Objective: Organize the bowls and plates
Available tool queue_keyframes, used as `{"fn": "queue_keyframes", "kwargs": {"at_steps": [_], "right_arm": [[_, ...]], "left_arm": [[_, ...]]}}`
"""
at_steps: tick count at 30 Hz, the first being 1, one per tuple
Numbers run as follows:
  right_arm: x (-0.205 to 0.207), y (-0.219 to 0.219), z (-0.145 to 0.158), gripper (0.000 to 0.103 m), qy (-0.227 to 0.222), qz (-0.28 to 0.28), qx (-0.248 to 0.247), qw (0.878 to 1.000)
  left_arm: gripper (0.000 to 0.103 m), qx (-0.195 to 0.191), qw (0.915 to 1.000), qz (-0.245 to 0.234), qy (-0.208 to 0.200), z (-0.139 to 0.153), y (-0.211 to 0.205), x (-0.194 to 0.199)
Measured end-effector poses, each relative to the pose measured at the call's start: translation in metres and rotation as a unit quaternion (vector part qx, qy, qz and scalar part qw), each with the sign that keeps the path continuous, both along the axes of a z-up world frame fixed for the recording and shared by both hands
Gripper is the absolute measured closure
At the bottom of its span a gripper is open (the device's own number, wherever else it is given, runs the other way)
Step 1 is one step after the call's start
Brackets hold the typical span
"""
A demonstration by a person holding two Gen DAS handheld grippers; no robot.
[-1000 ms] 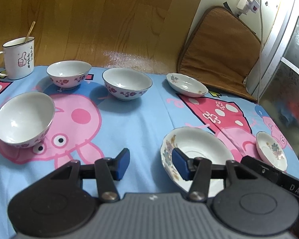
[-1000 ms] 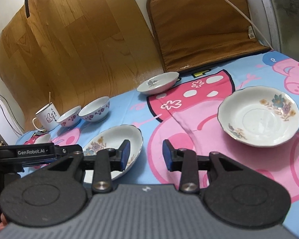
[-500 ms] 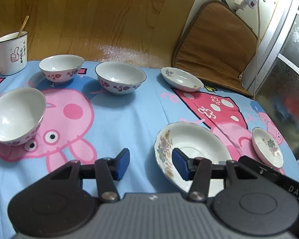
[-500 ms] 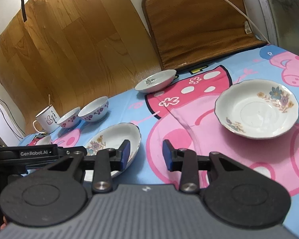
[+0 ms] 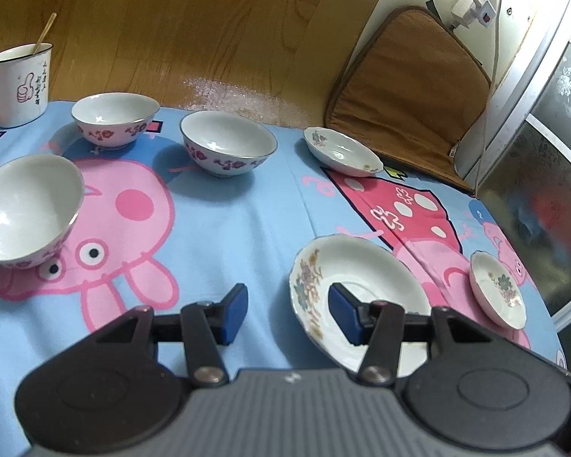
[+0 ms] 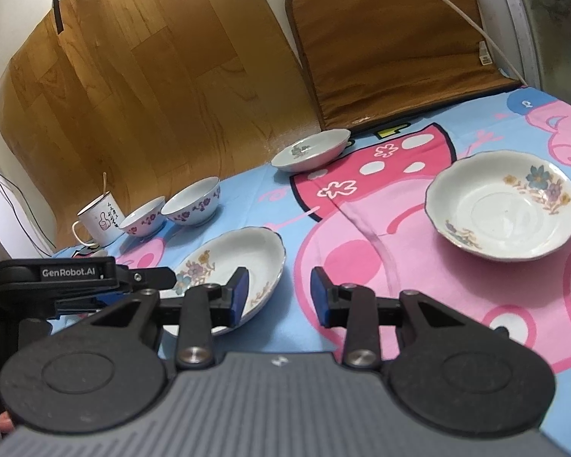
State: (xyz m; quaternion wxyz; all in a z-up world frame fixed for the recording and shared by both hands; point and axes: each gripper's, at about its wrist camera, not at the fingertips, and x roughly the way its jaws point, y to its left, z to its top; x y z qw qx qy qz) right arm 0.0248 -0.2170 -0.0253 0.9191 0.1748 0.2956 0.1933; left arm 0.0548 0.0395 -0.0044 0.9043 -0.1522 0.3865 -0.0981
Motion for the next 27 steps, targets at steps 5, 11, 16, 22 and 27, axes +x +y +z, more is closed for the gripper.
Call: {"fn": "queue_keyframes", "kwargs": {"at_steps": [5, 11, 16, 22, 27], "right_arm": [[0.008, 0.008, -0.004, 0.064, 0.011, 0.012, 0.001, 1.0], [0.014, 0.011, -0.013, 0.083, 0.029, 0.023, 0.014, 0.999], [0.006, 0.002, -0.01, 0.083, 0.015, 0.0, 0.001, 1.0], [-0.012, -0.033, -0.001, 0.083, -0.027, -0.065, -0.005, 0.998], [-0.022, -0.064, 0.005, 0.083, -0.057, -0.126, -0.027, 0.99]], "left_arm": [[0.059, 0.014, 0.9998, -0.003, 0.016, -0.007, -0.013, 0.01], [0.08, 0.032, 0.9993, -0.008, 0.017, -0.007, -0.025, 0.01], [0.081, 0.033, 0.999, -0.03, 0.0, 0.007, -0.042, 0.007], [0.081, 0.052, 0.9947, -0.087, -0.016, 0.018, -0.092, 0.02], [0.08, 0.05, 0.9888, -0.138, -0.027, 0.022, -0.14, 0.036]]}}
